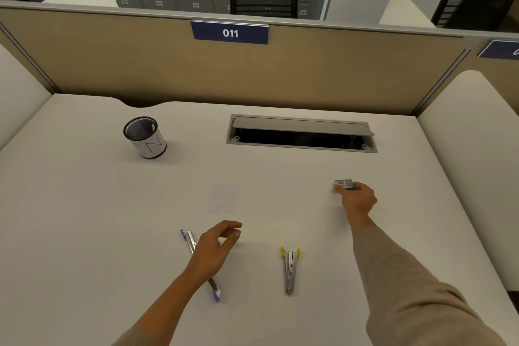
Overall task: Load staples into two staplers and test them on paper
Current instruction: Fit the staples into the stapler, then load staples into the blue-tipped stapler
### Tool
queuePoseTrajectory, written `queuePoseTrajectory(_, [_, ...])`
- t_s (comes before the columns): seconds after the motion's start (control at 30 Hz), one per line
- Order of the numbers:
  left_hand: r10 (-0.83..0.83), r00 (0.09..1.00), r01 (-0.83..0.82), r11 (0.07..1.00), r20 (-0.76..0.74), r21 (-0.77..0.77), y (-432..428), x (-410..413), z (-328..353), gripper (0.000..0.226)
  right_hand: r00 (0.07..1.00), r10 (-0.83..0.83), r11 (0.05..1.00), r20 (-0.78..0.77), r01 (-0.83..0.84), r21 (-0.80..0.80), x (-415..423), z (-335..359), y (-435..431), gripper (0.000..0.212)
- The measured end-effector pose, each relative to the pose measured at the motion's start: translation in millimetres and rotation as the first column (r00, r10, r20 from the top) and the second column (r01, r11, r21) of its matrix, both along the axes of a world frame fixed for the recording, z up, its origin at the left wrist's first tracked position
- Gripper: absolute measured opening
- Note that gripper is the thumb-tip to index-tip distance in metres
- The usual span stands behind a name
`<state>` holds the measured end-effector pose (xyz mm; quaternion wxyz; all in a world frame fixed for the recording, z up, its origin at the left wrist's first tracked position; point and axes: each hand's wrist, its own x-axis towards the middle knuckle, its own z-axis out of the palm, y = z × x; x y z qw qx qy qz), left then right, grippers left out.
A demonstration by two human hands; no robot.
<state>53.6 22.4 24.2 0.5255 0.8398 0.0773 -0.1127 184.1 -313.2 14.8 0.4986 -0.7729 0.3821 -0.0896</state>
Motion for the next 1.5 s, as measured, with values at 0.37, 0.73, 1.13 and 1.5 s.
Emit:
queuePoseTrajectory(0.37, [0.012,1.000,-0.012,1.000,-0.019,-0.003,0,0,0,0.016,0.991,-0.128,0.991,0.043,0.126,0.036,1,-4,8,0.047])
queuePoseTrajectory(0.73, [-0.038,0.999,0.038,0.987,-0.004,0.157,12,-16,1,0.031,0.959,-0.284,0.943,0.010,0.278,0.181,-20,-11,7,0.031])
queuePoseTrajectory(1.13, [0.063,0.996,-0.013,0.799,-0.062,0.601,33,-52,-23,0.066,0.974,-0.115,0.867,0.196,0.002,0.498,-105,1,98,0.012])
queuePoseTrajectory(1.5, [0.223,0.962,-0.111,0.847,-0.159,0.520,17,-59,-6,0.070,0.945,0.279,0.790,0.173,-0.328,0.518,-168,27,174,0.015])
